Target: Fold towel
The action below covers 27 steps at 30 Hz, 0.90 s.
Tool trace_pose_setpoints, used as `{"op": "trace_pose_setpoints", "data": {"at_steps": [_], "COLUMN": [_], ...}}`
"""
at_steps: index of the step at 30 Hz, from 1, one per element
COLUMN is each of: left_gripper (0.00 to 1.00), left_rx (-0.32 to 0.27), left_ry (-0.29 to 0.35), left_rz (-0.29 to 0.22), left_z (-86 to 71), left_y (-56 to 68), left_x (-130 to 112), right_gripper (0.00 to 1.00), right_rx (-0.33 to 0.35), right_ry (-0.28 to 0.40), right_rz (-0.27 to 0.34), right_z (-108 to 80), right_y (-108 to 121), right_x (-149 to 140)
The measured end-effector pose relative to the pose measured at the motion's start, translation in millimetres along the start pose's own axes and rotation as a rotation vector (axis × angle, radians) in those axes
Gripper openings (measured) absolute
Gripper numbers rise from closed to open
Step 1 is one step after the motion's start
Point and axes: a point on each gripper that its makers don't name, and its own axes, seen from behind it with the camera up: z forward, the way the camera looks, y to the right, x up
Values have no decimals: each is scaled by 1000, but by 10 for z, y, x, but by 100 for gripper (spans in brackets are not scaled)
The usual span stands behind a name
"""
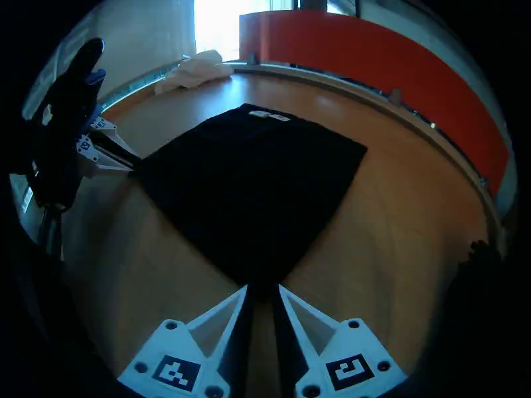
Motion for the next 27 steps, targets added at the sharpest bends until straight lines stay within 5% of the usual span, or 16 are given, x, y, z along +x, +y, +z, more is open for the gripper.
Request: {"op": "trace_pose_setpoints", "data": {"at_steps": [11,17,27], "left_gripper": [6,5,4], "left_rx": [20,23,22], "left_ry": [9,11,-19], "left_rz": [-22,-44,-7], "left_z": [-21,-29,-6], "left_y": [-8,-3,-8], "left_x": [49,46,48], "right_gripper": [13,13,13], "right_rx": [-15,-17,-11], "right_ry": [-1,8,1], "right_rz": [2,10,-4], "right_z": [-9,-28,-25], "right_y": [8,14,11], "right_x": [1,30,27]}}
